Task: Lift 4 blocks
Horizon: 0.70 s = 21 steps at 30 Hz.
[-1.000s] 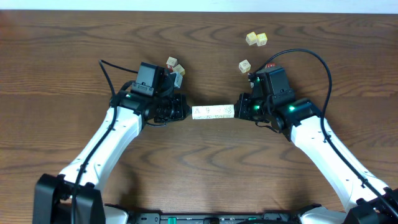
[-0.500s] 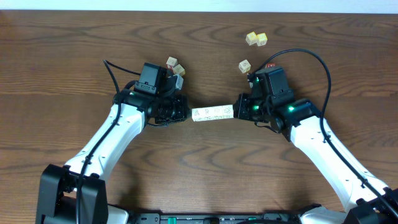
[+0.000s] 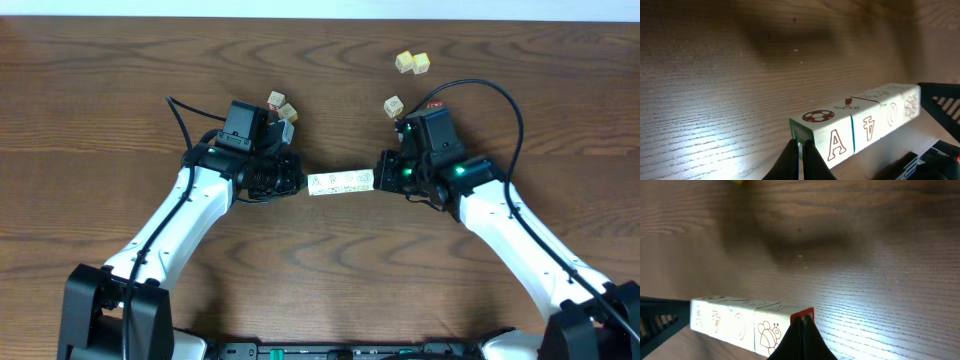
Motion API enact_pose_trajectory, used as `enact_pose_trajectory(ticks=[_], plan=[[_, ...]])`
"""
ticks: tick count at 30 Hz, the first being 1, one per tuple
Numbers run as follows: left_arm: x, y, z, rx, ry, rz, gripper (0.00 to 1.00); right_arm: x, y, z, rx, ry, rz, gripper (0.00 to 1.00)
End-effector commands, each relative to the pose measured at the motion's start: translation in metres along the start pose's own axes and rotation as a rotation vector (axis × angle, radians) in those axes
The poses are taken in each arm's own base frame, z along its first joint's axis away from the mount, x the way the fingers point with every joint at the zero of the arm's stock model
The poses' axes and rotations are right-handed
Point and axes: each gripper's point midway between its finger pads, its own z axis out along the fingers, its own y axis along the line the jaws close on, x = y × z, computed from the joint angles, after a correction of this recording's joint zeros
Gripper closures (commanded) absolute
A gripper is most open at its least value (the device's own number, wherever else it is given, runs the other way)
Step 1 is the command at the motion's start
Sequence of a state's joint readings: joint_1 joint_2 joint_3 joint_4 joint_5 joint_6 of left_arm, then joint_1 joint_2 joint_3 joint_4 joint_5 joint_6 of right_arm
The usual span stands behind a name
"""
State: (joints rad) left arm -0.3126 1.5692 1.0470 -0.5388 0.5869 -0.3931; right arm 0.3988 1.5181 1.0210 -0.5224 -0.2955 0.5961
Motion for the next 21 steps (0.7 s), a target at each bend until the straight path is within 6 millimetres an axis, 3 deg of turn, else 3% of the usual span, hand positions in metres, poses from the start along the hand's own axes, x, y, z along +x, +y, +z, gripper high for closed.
enact_pose_trajectory(ticks=[1, 11, 21], plan=[[0.000, -0.030, 0.001, 0.094, 0.025, 0.042, 0.93, 0.024, 0.030, 0.005, -0.129, 0.104, -0.025, 0.99], [0.004, -0.016, 0.019, 0.069, 0.075, 0.006, 0.93, 0.025, 0.026, 0.008, -0.114, 0.098, -0.031, 0.99], [0.002, -0.016, 0.020, 0.071, 0.069, 0.010, 0.93, 0.035, 0.015, 0.026, -0.152, 0.073, -0.034, 0.99]])
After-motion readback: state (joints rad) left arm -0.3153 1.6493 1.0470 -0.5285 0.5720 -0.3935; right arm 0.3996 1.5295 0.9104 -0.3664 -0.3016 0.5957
